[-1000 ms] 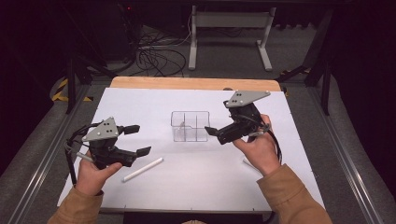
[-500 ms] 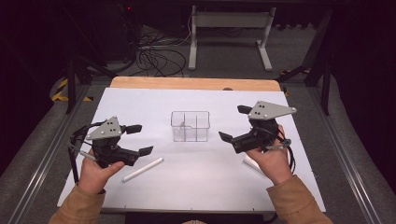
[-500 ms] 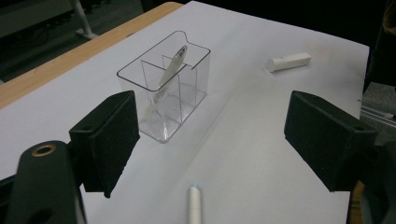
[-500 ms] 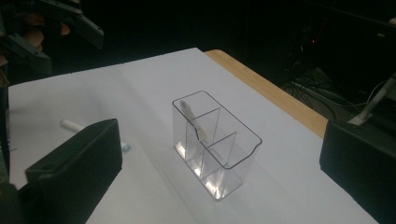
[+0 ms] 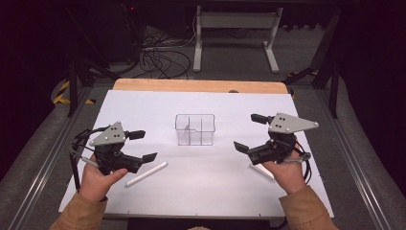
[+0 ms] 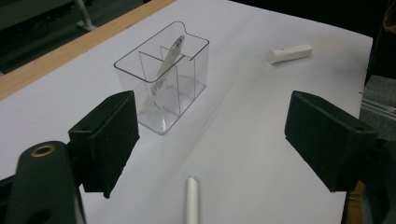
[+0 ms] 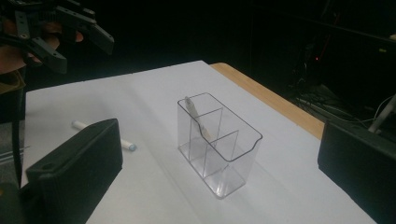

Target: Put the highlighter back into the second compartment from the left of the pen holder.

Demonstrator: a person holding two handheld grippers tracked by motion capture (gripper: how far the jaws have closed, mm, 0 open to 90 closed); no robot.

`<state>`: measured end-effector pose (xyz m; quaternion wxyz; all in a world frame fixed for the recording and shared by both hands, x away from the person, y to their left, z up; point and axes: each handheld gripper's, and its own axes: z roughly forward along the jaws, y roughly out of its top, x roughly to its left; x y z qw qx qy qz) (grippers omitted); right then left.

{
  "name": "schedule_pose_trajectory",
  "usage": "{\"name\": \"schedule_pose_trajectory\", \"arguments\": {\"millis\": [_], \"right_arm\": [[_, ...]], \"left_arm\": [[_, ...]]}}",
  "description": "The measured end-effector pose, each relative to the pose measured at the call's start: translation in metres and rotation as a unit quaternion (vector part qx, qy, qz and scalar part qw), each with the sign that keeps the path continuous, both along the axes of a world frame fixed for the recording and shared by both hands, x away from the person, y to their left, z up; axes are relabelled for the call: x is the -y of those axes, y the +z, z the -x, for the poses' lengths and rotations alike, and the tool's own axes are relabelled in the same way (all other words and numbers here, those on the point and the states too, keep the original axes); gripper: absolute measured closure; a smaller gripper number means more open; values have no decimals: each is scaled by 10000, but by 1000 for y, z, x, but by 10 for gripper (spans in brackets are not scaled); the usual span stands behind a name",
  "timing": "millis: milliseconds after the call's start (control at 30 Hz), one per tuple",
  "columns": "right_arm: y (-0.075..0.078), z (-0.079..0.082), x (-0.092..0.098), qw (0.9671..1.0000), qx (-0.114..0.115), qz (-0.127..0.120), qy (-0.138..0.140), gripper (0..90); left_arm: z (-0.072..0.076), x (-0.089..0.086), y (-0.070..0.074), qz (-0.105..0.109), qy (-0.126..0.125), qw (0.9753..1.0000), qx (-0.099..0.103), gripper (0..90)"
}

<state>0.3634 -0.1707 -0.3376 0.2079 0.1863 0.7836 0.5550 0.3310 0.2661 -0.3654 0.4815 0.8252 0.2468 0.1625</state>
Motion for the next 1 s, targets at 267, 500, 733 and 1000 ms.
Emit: {"name": "schedule_pose_trajectory", "arguments": {"millis": [267,500,733,1000], "right_arm": [[-17,6,17,9999,11,-79,-99,10],[-29,9,21,9999,-52,-51,-152,10],[-36,12,24,9999,-36,-43,-109,12],[-41,13,23,9999,-89,-38,-36,18]], "left_arm": [[1,3,0,-136,86,9999,19,182],[2,3,0,-190,135,9997,-6,182],[2,6,-1,-293,182,9994,-52,184],[3,8,-1,-395,219,9989,-99,189]]}}
